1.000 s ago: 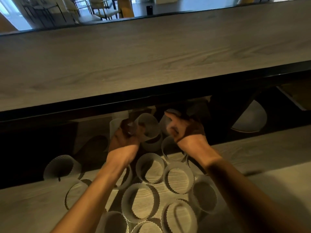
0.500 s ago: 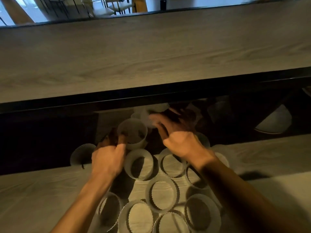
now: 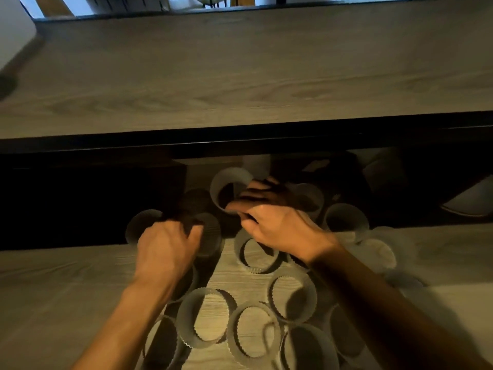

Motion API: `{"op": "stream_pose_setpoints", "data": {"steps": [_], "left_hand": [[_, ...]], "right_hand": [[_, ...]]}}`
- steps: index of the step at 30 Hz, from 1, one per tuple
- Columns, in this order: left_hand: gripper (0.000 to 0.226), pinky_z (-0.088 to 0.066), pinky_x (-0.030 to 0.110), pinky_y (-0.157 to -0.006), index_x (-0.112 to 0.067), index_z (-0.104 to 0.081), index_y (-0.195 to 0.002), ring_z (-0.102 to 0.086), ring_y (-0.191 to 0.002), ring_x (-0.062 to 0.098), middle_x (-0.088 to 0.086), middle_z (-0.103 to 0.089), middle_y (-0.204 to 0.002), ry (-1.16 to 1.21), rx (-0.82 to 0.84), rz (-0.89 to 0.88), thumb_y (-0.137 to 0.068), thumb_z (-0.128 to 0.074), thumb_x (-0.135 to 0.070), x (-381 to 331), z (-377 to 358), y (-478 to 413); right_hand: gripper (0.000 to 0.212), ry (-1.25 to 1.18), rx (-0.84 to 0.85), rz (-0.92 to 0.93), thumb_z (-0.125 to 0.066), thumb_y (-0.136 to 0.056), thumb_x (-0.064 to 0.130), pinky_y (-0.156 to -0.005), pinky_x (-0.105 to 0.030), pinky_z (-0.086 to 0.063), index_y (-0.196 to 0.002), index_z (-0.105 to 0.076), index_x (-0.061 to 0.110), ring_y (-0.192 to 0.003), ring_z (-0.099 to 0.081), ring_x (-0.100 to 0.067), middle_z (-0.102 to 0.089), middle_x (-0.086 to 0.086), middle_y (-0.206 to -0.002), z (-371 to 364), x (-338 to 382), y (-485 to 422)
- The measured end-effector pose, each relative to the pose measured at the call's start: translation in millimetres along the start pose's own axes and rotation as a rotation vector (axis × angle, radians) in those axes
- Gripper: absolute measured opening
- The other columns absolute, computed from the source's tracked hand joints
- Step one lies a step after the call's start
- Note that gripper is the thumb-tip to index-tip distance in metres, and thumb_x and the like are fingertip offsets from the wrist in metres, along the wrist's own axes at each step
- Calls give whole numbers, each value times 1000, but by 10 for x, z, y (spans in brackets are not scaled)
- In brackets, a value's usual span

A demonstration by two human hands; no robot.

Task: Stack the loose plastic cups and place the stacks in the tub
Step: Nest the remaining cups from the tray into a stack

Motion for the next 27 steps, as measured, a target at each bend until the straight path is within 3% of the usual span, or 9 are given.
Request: {"op": "stream_pose_setpoints", "data": {"steps": [4, 7, 9, 12, 15, 20, 23, 25, 27], "left_hand": [[42, -57, 41, -72, -14, -63, -75, -65, -67, 24, 8, -65, -69, -115, 17, -32, -100, -47, -43, 62, 12, -44], [42, -55, 40, -77, -12, -67, -82, -66, -75, 27, 10, -67, -77, -188, 24, -41, -102, -44, -42, 84, 16, -73], [43, -54, 40, -80, -10, -68, -85, -65, -79, 27, 10, -67, -80, -202, 21, -29, -102, -45, -42, 111, 19, -101], [41, -52, 39, -88, -5, -69, -96, -65, -90, 28, 14, -69, -93, -207, 42, 13, -102, -50, -41, 160, 7, -147], [39, -50, 36, -91, -6, -69, -108, -63, -100, 28, 14, -68, -105, -247, 36, 16, -99, -56, -42, 174, 18, -181], [34, -52, 37, -93, -12, -69, -118, -65, -100, 26, 12, -69, -107, -190, 51, 11, -95, -62, -37, 258, 39, -224], [34, -51, 37, -93, -11, -68, -117, -64, -100, 27, 12, -68, -107, -156, 43, 10, -95, -62, -36, 250, 73, -213], [28, -52, 38, -90, -10, -68, -111, -65, -87, 23, 9, -68, -92, -110, 42, 22, -97, -59, -33, 227, 101, -182], [24, -53, 38, -88, -8, -69, -106, -66, -75, 22, 8, -67, -80, -27, 12, 13, -97, -58, -26, 187, 146, -165]], "right_hand": [[37, 89, -57, 74, -53, -98, 25, -111, -34, -23, -133, -63, 26, -125, -47, -17, -61, 1, -129, 29, 164, -36], [37, -56, 27, 7, -47, -102, 27, -112, -30, -32, -138, -58, 28, -124, -46, -14, -53, 1, -133, -38, 153, -29], [34, -44, -11, 19, -48, -102, 27, -101, -19, -31, -133, -62, 26, -112, -47, -8, -54, 5, -122, 13, 207, -37], [18, -12, 34, -38, -47, -102, 29, -71, -3, -26, -103, -65, 24, -72, -43, 0, -42, 19, -81, 1, 211, -20], [11, -21, 82, -59, -47, -100, 30, -61, -9, -32, -92, -54, 29, -67, -43, 1, -42, 16, -78, -67, 207, -13], [30, -85, 282, -171, -40, -104, 43, -66, -14, -34, -126, -59, 36, -91, -51, -8, -62, 8, -117, -251, 111, -43], [32, -108, 317, -174, -39, -103, 52, -71, -14, -36, -124, -59, 36, -92, -54, -6, -62, 10, -114, -296, 100, -34], [35, -195, 263, -277, -42, -97, 62, -77, -23, -47, -114, -59, 36, -88, -57, -7, -61, 8, -105, -254, -10, -40], [30, -168, -18, -309, -54, -96, 51, -90, -31, -49, -119, -58, 32, -101, -58, -15, -60, 2, -114, -39, -175, -148]]}}
Point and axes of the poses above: each hand's wrist, its own y-axis away from the middle knuckle, its own z-axis out of the back of the hand, x = y × z, the point moved 7 cm from there along -y, towards the middle knuckle
